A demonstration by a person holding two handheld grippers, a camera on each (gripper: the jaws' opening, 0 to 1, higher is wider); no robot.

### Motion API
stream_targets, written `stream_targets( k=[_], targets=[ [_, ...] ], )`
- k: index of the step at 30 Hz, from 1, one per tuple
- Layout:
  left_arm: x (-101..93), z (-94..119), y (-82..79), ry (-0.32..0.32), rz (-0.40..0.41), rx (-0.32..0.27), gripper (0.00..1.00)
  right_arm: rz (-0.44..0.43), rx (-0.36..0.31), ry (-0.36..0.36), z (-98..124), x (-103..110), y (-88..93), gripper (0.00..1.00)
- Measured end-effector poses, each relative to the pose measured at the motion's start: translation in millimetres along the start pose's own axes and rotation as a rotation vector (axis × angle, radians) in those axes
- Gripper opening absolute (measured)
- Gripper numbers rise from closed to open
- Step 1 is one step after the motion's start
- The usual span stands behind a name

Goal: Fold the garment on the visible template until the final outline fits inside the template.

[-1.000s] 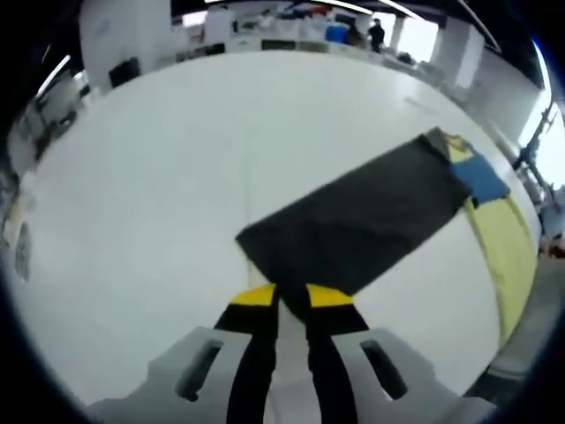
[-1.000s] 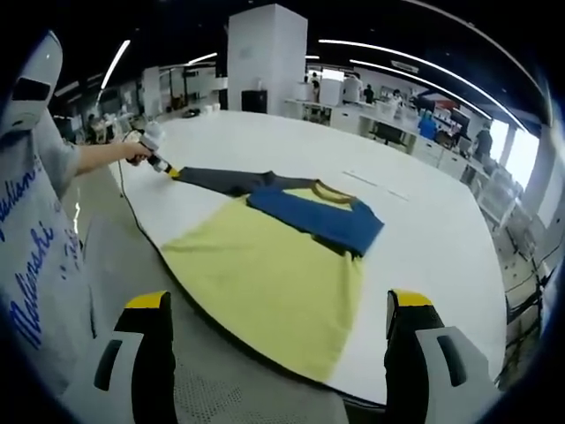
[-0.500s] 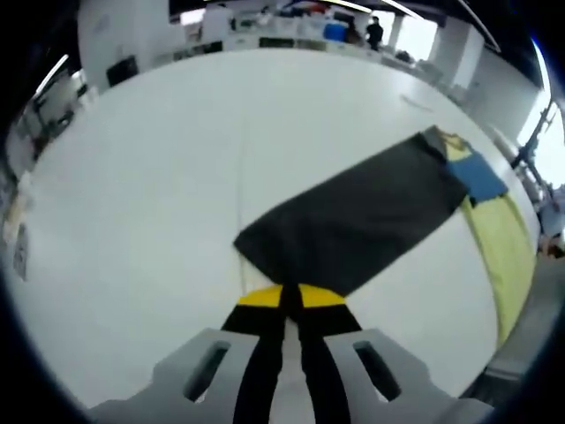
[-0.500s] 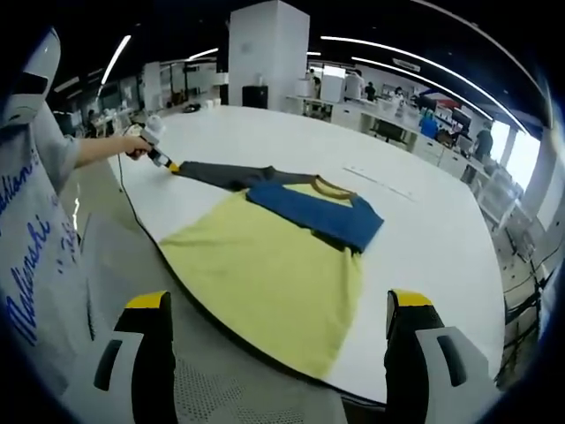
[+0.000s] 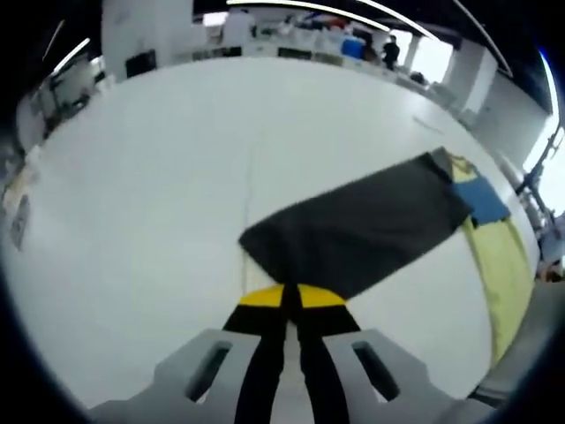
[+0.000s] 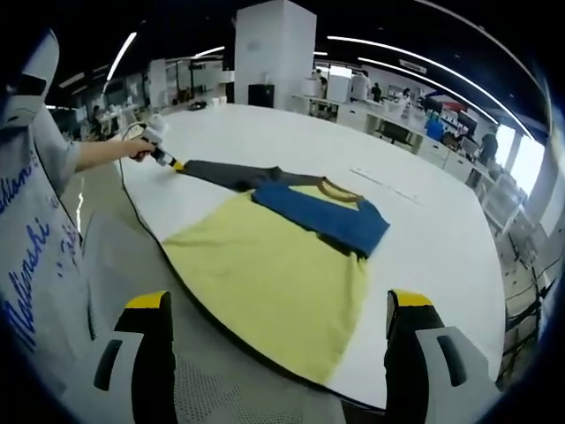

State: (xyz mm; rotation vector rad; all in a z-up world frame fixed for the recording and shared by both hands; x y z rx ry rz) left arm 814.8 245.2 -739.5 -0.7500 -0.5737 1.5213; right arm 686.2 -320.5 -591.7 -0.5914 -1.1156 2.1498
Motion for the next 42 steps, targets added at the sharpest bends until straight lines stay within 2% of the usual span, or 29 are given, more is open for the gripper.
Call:
stream_targets(
  k=[8,16,23,30,32,37,42],
  targets=[
    [-5.2,3.0,-3.5,-0.012,-0.015,0.001,0.00,0.020,-0.002,0.010,4.7,-3.5,-6.5,1.00],
    [-8.7,10.4,-17.6,-0.008,-0.032,-0.031,0.00,0.021,-0.008,0.001,3.3,-0.4,-5.3,1.00],
    [-18.6,18.6,-33.3,0.005,-0.060,-0.058,0.00,0.010,-0.028,0.008,6.3,-2.4,-4.0,1.00],
    [-32.3,26.6,-54.7,0.019,-0.097,-0.101,0.00,0.010,-0.042,0.014,9.8,-4.1,-2.6,1.00],
    [-36.2,29.6,-61.8,0.013,-0.135,-0.115,0.00,0.008,-0.048,0.015,10.8,-4.6,-2.0,1.00],
    [-50.0,37.4,-76.5,0.035,-0.142,-0.149,0.00,0.016,-0.071,0.019,14.1,-5.4,-2.0,1.00],
    [-61.0,40.8,-82.8,0.039,-0.180,-0.157,0.00,0.009,-0.090,0.018,17.9,-6.1,-1.0,1.00]
  ],
)
Point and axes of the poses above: the point that each gripper's makers call its tool centre point, and the gripper's own axes: z roughly backward along the fingers, x roughly to its left, y roughly out of its underside, the point moved 5 cm from there along z, roughly backward along the fingers, and after that the axes turned 8 degrees about -x, right-handed, at the moved point
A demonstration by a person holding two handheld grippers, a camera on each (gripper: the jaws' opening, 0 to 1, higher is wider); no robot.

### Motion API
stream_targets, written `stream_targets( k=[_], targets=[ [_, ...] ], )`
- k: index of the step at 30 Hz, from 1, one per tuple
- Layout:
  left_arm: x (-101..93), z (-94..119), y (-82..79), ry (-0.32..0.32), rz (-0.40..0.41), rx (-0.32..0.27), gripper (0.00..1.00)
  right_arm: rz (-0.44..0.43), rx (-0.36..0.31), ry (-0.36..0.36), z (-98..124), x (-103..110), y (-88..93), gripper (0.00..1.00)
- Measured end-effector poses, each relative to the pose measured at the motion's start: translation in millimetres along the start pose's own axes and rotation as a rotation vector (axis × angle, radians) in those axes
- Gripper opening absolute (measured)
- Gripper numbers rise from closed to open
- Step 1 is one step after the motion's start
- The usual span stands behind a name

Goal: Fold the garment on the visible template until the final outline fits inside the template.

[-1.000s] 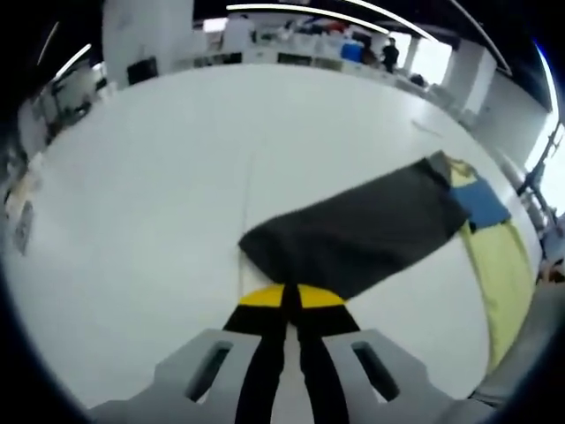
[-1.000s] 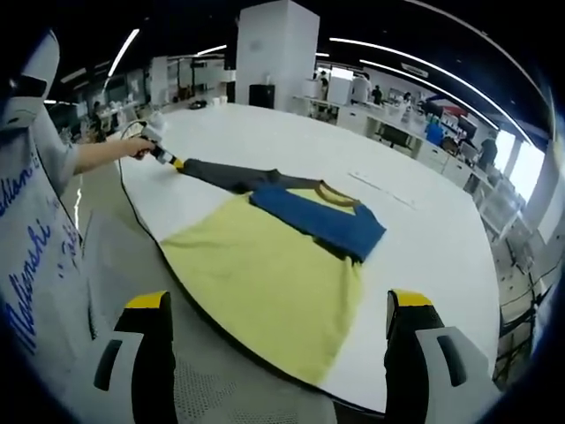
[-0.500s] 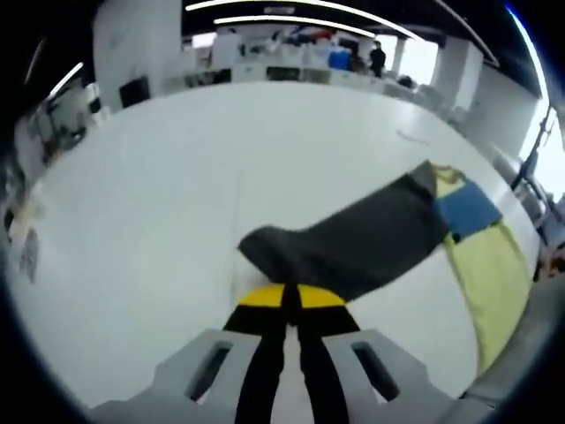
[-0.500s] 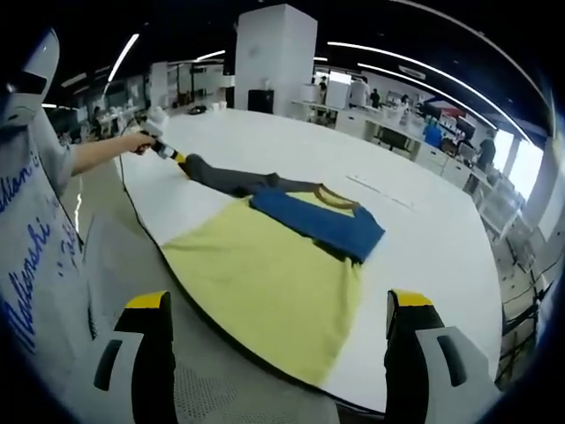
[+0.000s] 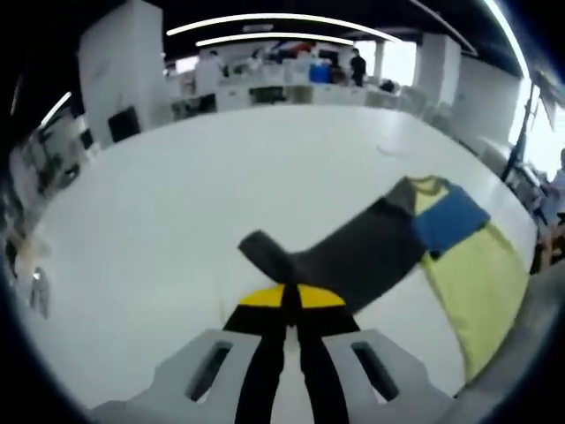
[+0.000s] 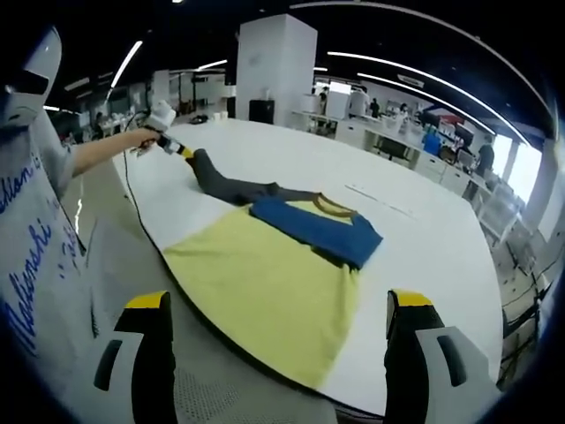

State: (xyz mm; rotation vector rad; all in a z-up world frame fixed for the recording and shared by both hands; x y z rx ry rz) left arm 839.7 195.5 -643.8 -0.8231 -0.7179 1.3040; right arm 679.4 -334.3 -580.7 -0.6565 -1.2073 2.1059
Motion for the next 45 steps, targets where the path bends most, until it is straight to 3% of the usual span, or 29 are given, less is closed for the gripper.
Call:
stream_targets(
  k=[11,18,22,27,30,45],
  targets=[
    [-25.4,2.7,-29.3,0.034,0.002,-0.073,0.00,-0.002,-0.008,0.001,9.7,-2.9,4.7,1.00],
    [-43.2,1.0,-44.3,0.057,-0.034,-0.087,0.00,0.000,-0.022,-0.008,12.6,-4.7,6.9,1.00],
    [-55.9,1.8,-53.9,0.086,-0.011,-0.118,0.00,-0.001,-0.029,-0.017,14.1,-5.6,8.1,1.00],
    [-72.5,3.4,-70.3,0.103,-0.047,-0.140,0.00,-0.004,-0.041,-0.027,15.1,-8.3,8.8,1.00],
    [-82.0,3.4,-75.2,0.114,-0.088,-0.129,0.00,-0.003,-0.038,-0.042,14.8,-7.9,12.2,1.00],
    [-129.2,1.7,-103.5,0.167,-0.138,-0.160,0.00,-0.001,-0.051,-0.081,22.6,-12.6,18.9,1.00]
  ],
)
Point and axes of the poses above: the point that each gripper's makers call its tool centre point, and the gripper's own axes: z roughly backward along the fingers, x roughly to its left, y roughly out of its underside, the point moved 5 cm from there along z, roughly backward along the fingers, and after that the axes turned 8 degrees about -x, right-handed, at the moved point
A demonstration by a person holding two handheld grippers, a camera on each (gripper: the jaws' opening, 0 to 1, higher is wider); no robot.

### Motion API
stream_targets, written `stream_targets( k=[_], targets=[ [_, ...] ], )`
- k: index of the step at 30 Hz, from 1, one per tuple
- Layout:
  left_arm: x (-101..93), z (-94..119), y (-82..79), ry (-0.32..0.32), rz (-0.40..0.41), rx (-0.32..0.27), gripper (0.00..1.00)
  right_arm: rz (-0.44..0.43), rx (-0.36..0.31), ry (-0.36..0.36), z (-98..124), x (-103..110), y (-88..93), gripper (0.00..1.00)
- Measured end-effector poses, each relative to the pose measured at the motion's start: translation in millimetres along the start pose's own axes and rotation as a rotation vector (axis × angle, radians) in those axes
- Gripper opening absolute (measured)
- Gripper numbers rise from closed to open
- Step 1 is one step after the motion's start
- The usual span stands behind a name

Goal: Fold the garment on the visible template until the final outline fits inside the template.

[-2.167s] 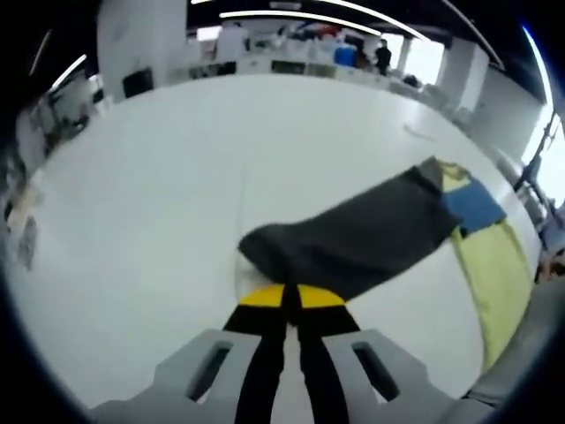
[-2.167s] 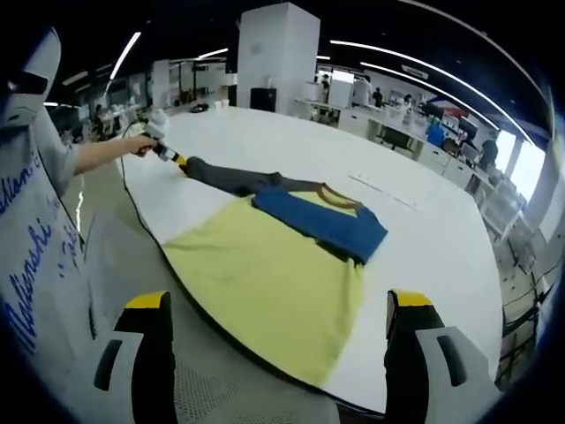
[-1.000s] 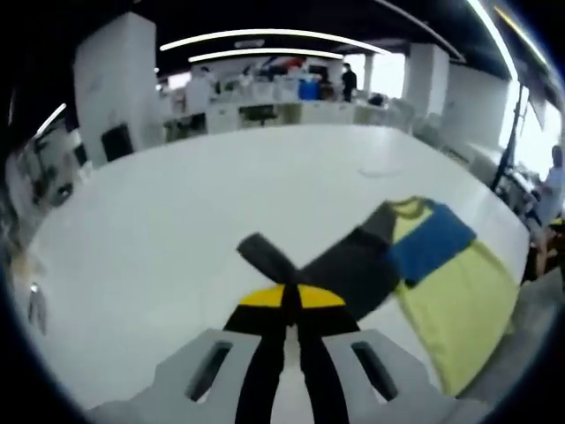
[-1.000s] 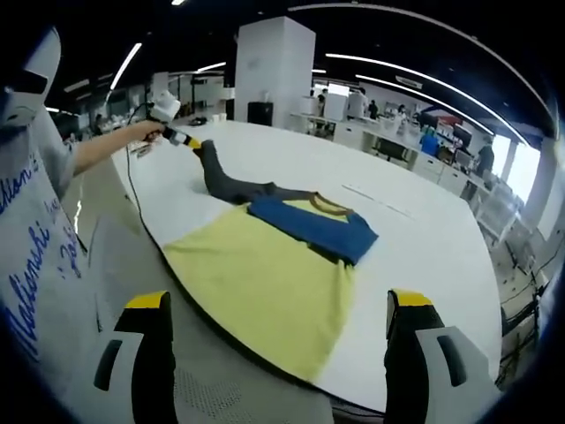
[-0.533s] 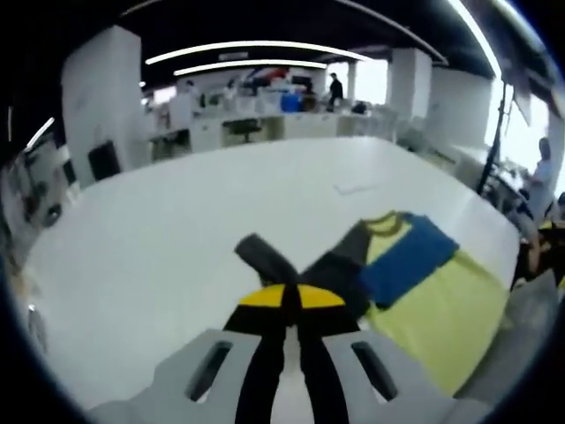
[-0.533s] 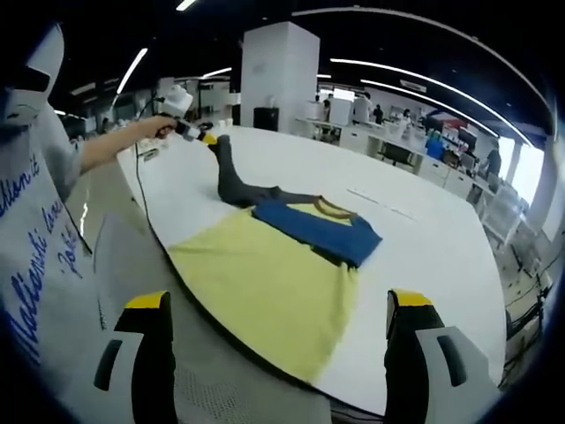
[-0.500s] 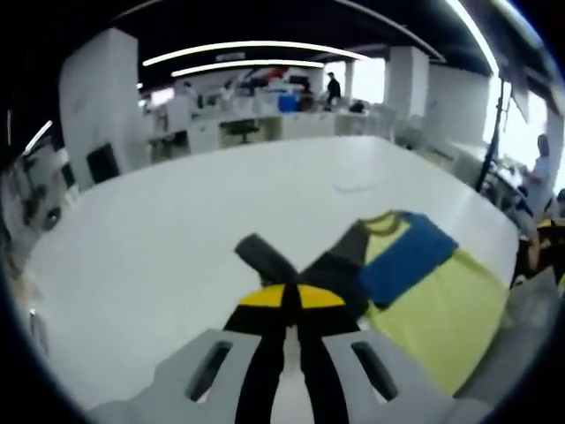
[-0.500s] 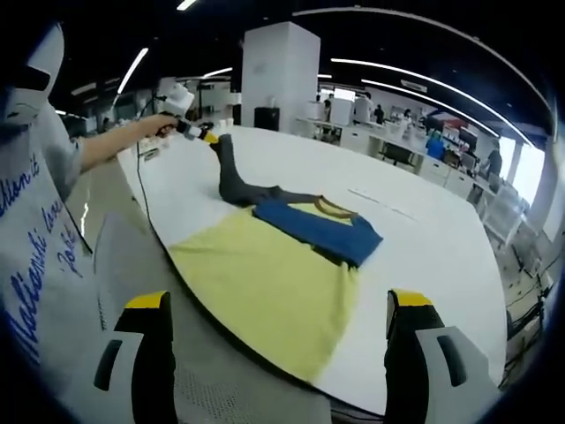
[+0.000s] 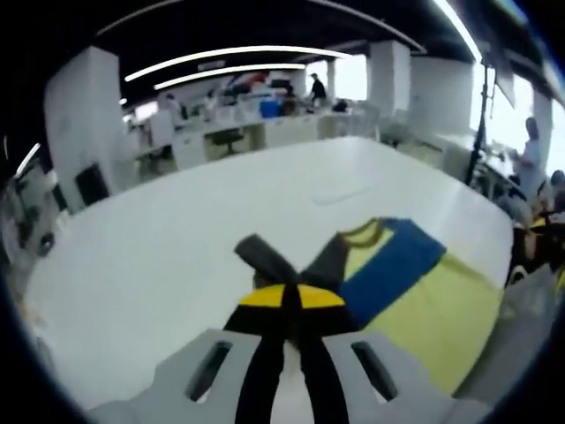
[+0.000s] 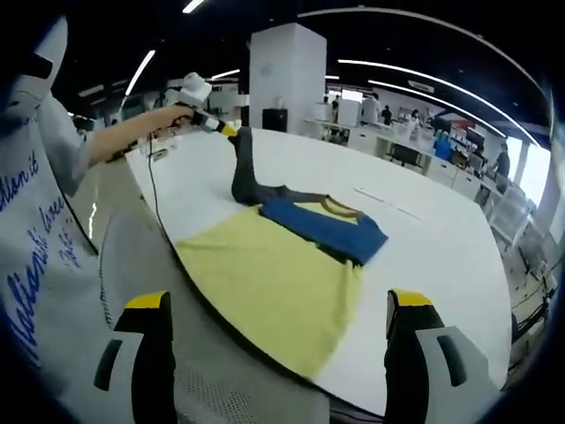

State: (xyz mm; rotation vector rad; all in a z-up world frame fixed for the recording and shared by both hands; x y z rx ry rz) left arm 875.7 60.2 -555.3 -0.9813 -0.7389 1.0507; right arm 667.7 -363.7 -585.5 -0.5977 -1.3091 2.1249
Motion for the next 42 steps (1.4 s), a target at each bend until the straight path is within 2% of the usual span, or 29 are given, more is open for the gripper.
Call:
stream_targets(
  k=[8,14,20,28,34,42],
  targets=[
    [-25.4,-15.8,-18.8,0.029,-0.031,-0.016,0.00,0.011,-0.001,-0.014,6.4,-5.4,3.2,1.00],
    [-38.9,-27.5,-26.5,0.058,-0.046,-0.021,0.00,0.031,0.001,-0.029,8.8,-6.4,3.1,1.00],
    [-55.6,-35.9,-38.2,0.093,-0.058,-0.040,0.00,0.023,-0.016,-0.013,9.6,-10.2,2.5,1.00],
    [-77.3,-41.7,-42.1,0.128,-0.072,-0.030,0.00,-0.002,-0.043,-0.004,6.0,-10.3,5.1,1.00],
    [-94.0,-52.1,-50.6,0.147,-0.060,-0.054,0.00,-0.005,-0.060,0.003,6.6,-12.4,5.0,1.00],
    [-110.8,-61.4,-51.4,0.169,-0.034,-0.068,0.00,-0.021,-0.052,0.019,8.3,-19.5,8.2,1.00]
  ],
)
Point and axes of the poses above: the point that each gripper's makers call its tool centre point, and the gripper's own axes: z roughly backward along the fingers, x roughly to its left, y roughly out of its underside, the point moved 5 cm from there along z, roughly backward along the fingers, and after that the axes turned 8 degrees about -x, right-handed, at the moved point
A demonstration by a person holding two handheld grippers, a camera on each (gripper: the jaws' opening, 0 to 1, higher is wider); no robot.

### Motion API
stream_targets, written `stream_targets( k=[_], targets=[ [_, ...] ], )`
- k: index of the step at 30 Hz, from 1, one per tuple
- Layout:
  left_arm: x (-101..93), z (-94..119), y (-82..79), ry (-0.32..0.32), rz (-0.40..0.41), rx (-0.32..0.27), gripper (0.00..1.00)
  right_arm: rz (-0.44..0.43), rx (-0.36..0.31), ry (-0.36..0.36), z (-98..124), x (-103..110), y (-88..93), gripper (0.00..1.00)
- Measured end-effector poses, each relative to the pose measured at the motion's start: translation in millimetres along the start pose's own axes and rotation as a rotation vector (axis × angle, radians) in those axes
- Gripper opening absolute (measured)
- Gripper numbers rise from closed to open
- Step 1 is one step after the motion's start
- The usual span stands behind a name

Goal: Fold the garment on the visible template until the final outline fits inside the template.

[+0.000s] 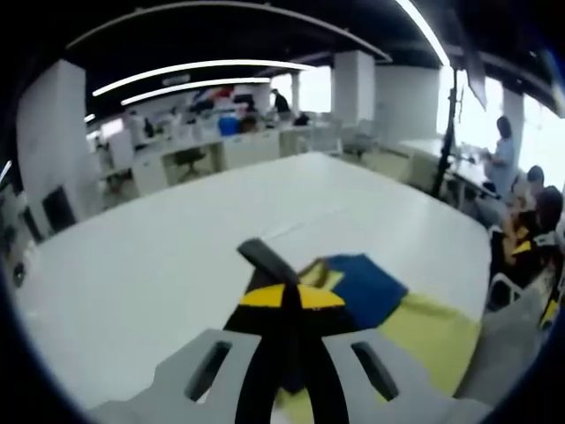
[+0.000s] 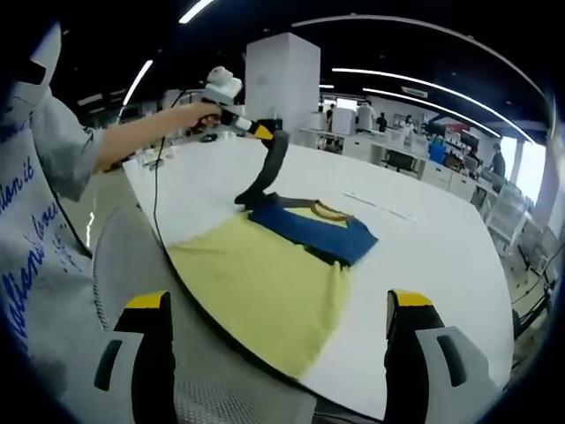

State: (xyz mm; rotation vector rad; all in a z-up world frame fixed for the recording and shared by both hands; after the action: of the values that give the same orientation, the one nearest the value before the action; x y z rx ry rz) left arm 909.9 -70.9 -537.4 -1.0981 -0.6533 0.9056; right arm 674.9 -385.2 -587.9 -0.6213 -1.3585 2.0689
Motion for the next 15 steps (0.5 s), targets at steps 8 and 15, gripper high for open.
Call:
stream_targets(
  k=[8,15],
  targets=[
    [-19.1,-12.5,-6.7,0.034,0.006,-0.015,0.00,0.002,0.013,-0.012,-5.5,2.1,1.2,1.00],
    [-32.7,-24.5,-7.1,0.063,0.003,-0.009,0.00,0.001,0.020,-0.006,-5.3,0.4,2.2,1.00]
  ],
)
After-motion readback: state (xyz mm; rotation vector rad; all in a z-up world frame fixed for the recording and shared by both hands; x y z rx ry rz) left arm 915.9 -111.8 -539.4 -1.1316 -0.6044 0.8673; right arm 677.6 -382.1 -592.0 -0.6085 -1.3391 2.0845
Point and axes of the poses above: the point that each gripper's makers call its tool centre point, and the gripper's own axes: z roughly backward along the fingers, x roughly to its left, y roughly out of its underside, the point moved 5 cm from there along z, roughly backward along the fingers, and after that the axes turned 8 degrees about -x, right-handed, at the moved point
